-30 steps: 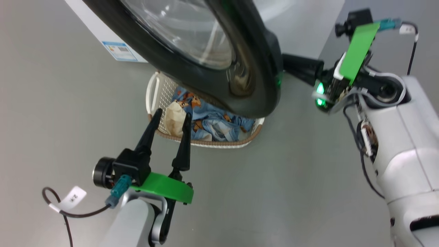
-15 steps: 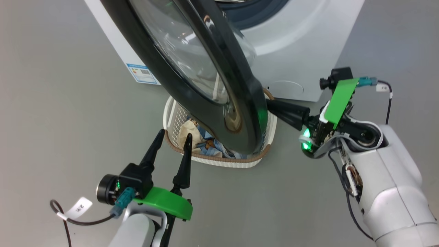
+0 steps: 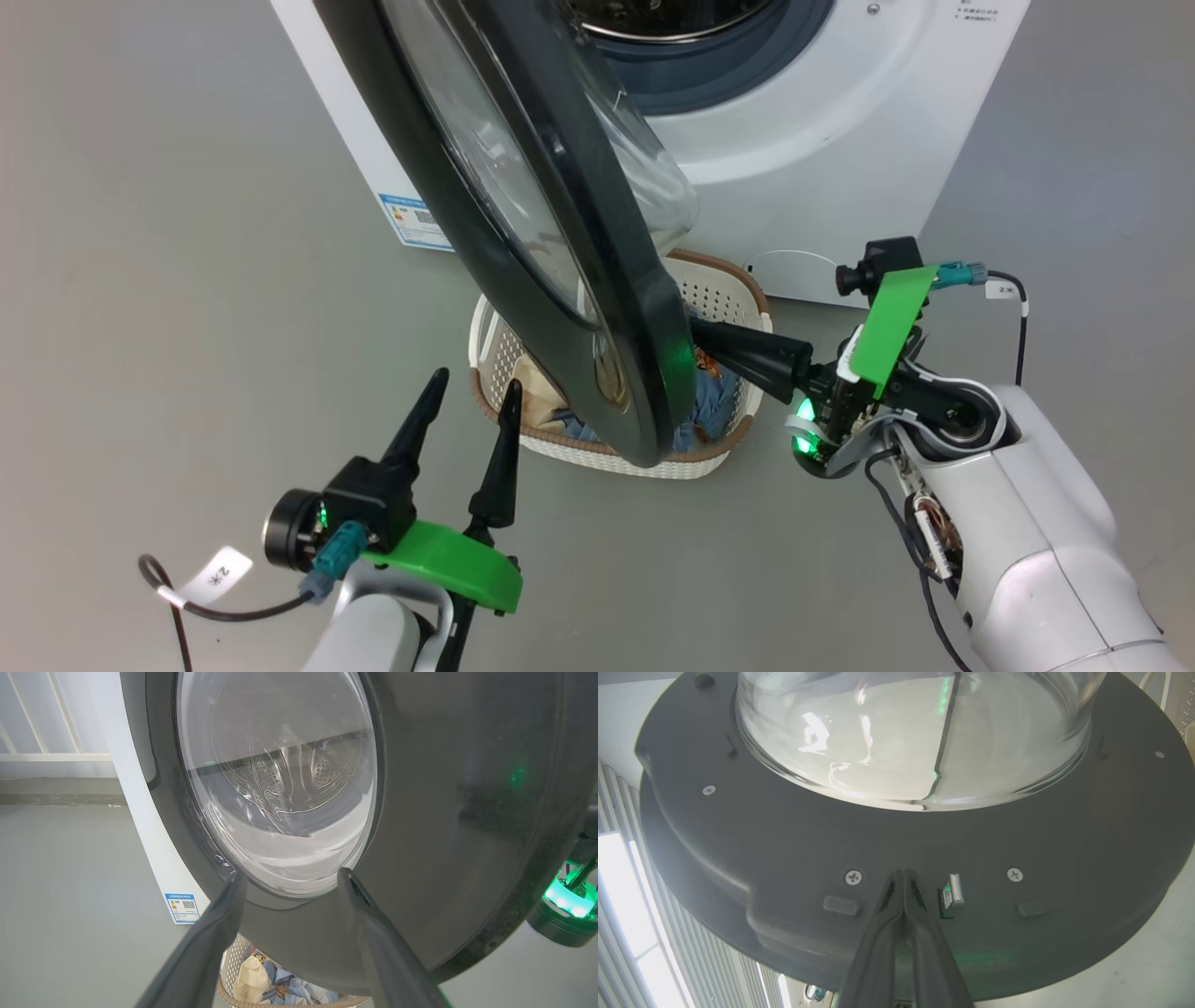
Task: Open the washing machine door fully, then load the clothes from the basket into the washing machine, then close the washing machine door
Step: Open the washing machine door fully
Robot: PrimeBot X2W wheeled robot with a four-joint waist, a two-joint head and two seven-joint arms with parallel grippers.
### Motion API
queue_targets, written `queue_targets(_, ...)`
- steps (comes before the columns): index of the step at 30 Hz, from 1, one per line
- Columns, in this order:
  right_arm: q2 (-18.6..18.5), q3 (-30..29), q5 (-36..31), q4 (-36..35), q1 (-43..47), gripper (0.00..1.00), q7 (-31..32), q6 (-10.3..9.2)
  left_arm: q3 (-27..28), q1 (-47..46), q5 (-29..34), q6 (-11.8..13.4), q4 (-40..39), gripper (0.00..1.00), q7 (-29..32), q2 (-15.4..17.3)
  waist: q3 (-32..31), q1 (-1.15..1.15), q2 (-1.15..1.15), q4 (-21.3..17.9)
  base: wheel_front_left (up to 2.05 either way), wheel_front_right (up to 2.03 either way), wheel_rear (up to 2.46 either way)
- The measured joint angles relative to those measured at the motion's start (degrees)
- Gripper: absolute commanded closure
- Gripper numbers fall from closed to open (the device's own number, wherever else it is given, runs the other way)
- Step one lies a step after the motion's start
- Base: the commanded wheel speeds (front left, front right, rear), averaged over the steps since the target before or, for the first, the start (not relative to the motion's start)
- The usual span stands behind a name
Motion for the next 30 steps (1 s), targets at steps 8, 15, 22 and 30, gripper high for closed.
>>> queue_targets(8, 0.05, 2.34, 2.27, 0.01, 0.86, 1.0, -1.93, 0.0, 0.22, 0.06, 0.0, -0.42, 0.37, 0.0, 0.0, 0.02, -0.84, 0.0, 0.0, 0.09, 0.0, 0.0, 0.0)
queue_targets(15, 0.27, 2.21, 3.45, -0.07, 0.9, 1.0, -4.32, 0.0, 0.37, 0.83, 0.0, -0.43, 0.53, 0.0, 0.0, 0.01, -1.09, 0.0, 0.0, -0.63, 0.0, 0.0, 0.0)
queue_targets(22, -1.43, -1.44, 4.35, -1.72, 2.7, 1.0, -7.87, 0.0, 0.62, 0.97, -0.01, -0.42, 0.68, 0.0, 0.0, 0.03, -1.46, 0.0, 0.0, -1.67, 0.0, 0.0, 0.0)
queue_targets(30, -3.59, -5.43, 5.9, -6.36, 7.02, 1.0, -11.03, 0.0, 1.38, 1.35, 0.01, -0.49, 1.41, 0.0, 0.0, 0.05, -2.45, 0.0, 0.0, -3.78, 0.0, 0.0, 0.0)
